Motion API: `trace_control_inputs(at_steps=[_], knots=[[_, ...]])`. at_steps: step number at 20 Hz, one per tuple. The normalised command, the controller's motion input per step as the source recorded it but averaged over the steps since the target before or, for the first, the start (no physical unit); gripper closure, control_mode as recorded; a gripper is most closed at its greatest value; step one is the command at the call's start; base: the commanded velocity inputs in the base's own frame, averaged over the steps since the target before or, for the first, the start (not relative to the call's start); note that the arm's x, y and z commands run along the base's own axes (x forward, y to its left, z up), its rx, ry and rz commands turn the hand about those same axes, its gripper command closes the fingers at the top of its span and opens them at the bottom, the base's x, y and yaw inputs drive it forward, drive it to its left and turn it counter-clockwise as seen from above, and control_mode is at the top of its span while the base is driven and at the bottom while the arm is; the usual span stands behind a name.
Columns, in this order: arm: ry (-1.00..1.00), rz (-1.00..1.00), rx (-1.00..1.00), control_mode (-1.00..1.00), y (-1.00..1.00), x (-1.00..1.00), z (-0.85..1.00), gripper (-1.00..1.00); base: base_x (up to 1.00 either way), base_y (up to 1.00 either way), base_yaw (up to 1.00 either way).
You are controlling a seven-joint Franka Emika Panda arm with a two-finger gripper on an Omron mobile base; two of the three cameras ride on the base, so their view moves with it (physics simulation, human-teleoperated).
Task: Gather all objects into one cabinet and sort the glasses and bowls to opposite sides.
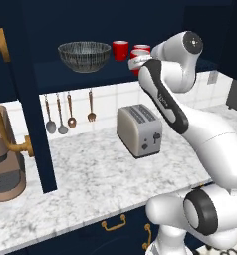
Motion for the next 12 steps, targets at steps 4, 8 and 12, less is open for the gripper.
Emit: trace_control_inputs(at_steps=[4,8,12], knots=[[0.0,-0.03,0.0,-1.0,0.02,0.44,0.0,1.0,0.0,0.0,0.0],[0.0,-0.03,0.0,-1.0,0.01,0.44,0.0,1.0,0.0,0.0,0.0],[0.0,-0.02,0.0,-1.0,0.08,0.43,0.0,1.0,0.0,0.0,0.0]])
